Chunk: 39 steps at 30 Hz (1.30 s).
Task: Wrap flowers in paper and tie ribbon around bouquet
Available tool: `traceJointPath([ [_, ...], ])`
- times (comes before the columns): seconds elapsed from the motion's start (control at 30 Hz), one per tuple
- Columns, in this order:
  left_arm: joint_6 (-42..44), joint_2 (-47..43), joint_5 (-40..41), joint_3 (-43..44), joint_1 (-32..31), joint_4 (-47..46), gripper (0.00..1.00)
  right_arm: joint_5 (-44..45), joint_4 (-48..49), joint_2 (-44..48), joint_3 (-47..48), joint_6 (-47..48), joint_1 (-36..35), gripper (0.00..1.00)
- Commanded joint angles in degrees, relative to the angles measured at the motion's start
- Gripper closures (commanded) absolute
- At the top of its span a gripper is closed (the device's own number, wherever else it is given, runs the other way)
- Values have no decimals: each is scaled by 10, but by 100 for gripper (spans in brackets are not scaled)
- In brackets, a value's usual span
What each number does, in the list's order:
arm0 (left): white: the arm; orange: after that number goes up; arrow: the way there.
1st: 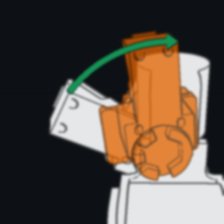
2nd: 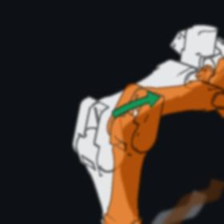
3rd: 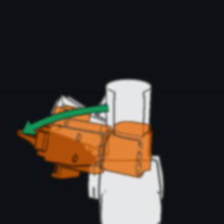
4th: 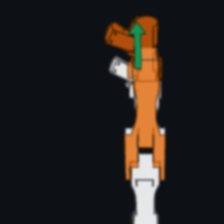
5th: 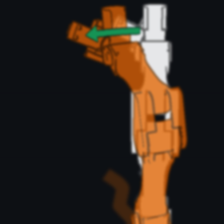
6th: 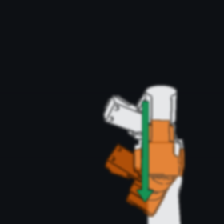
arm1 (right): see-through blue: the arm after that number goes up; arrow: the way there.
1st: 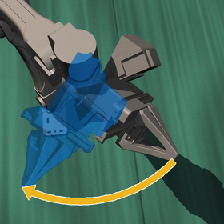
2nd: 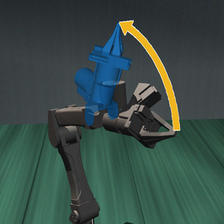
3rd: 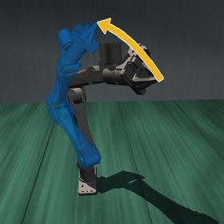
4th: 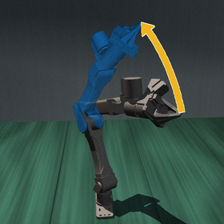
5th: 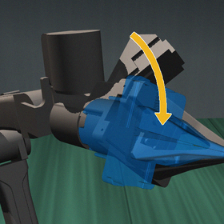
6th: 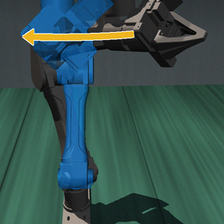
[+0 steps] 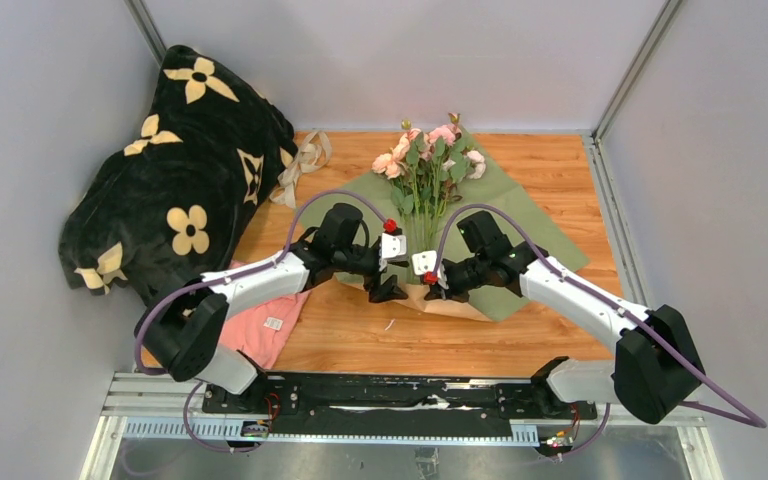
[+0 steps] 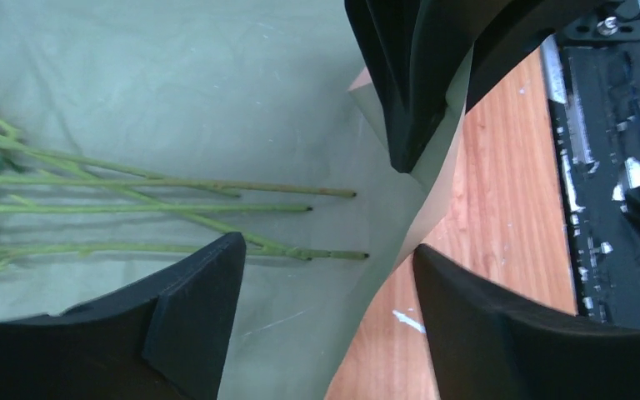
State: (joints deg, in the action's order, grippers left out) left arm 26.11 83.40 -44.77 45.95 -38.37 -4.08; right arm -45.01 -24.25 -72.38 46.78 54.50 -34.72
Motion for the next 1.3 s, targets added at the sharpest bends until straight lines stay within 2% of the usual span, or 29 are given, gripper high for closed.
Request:
traceJointPath([
  [0.0,-11,20,-39,-2,0,-4,26,-4,-3,6,14,4,0,100],
  [0.07,-22,18,-44,-1,0,-4,47,9,11,5,13,-9,0,100],
  [0.13,-44,16,-49,0,0,-4,77,35,40,4,9,-43,1,93],
  [0.17,-54,14,-46,1,0,-4,92,49,57,6,6,-68,1,86],
  [0.2,-69,12,-35,-1,0,-4,100,65,76,9,4,-97,0,74],
  [0.27,-98,9,11,-4,1,-4,100,105,117,18,-1,-192,0,51],
  [0.33,-143,11,71,-11,8,-19,100,145,129,23,0,-296,2,42],
  [0.43,-234,22,111,-26,40,-79,100,157,131,33,-11,-410,4,40],
  [0.53,-269,26,138,-33,56,-105,100,163,126,45,-38,-497,9,39],
  [0.73,-299,45,179,-40,62,-119,100,238,142,79,-116,-540,42,39],
  [0.87,-317,75,194,-31,72,-124,100,240,185,80,-150,-586,75,39],
  [0.93,-326,84,196,-27,77,-124,100,207,195,61,-154,-596,78,39],
  [1.03,-325,84,206,-28,80,-124,100,153,212,26,-162,-619,78,40],
  [1.17,-324,80,222,-29,84,-124,100,156,217,-16,-171,-636,79,47],
  [1.2,-323,81,227,-29,85,-124,100,156,218,-24,-169,-643,80,54],
  [1.27,-321,83,231,-29,87,-124,100,158,213,-37,-162,-658,88,81],
])
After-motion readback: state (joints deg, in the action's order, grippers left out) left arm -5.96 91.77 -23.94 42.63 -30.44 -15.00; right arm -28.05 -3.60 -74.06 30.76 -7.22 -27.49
